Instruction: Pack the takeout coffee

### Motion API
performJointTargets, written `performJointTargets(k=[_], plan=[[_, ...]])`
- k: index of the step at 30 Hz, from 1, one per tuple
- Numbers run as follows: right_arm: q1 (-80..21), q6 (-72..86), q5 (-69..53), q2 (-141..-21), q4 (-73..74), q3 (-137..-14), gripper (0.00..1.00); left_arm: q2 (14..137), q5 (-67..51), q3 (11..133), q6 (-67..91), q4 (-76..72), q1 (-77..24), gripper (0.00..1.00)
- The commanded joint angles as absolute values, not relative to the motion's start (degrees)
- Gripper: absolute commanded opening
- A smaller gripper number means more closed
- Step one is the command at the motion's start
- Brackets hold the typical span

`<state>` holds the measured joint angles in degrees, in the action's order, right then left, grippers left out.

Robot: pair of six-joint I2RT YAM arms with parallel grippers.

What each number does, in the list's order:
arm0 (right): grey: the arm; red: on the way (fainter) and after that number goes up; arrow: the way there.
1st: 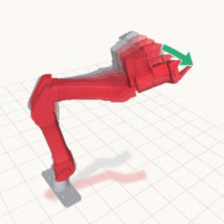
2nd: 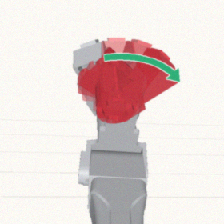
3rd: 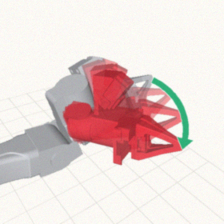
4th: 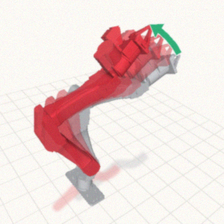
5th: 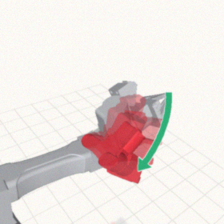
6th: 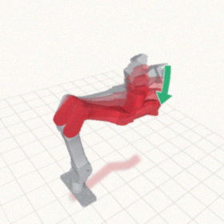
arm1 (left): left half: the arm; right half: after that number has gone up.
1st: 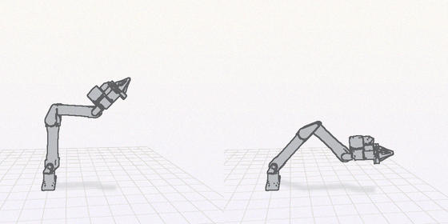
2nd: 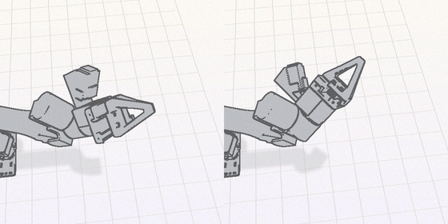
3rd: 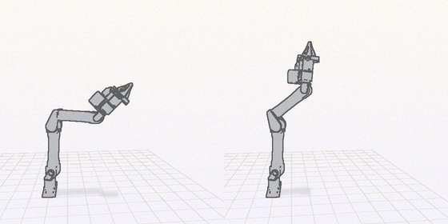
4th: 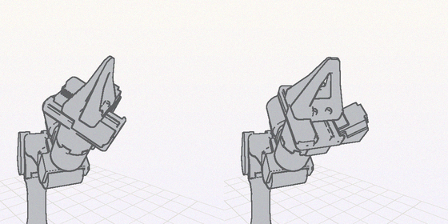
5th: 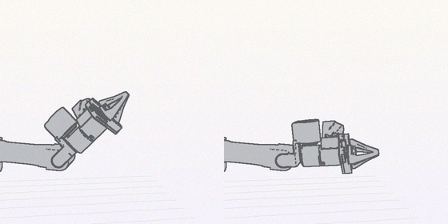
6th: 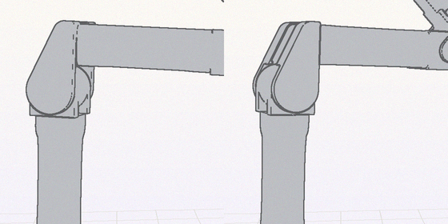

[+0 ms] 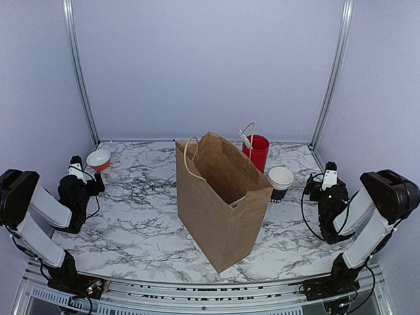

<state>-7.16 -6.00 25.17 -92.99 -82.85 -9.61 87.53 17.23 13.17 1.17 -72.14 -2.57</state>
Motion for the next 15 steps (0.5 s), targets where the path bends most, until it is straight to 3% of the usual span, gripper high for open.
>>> performJointTargets(k=[1,15], plan=[[-6.9,-5.8,25.5,-92.9,-84.6,-10.8,1.00,87.5,15.8,13.8,1.8,-72.0,-2.3,0.99],[-6.4,-5.3,24.3,-92.7,-83.3,-11.2,1.00,87.6,15.3,14.0,1.8,-71.7,-2.2,0.99]])
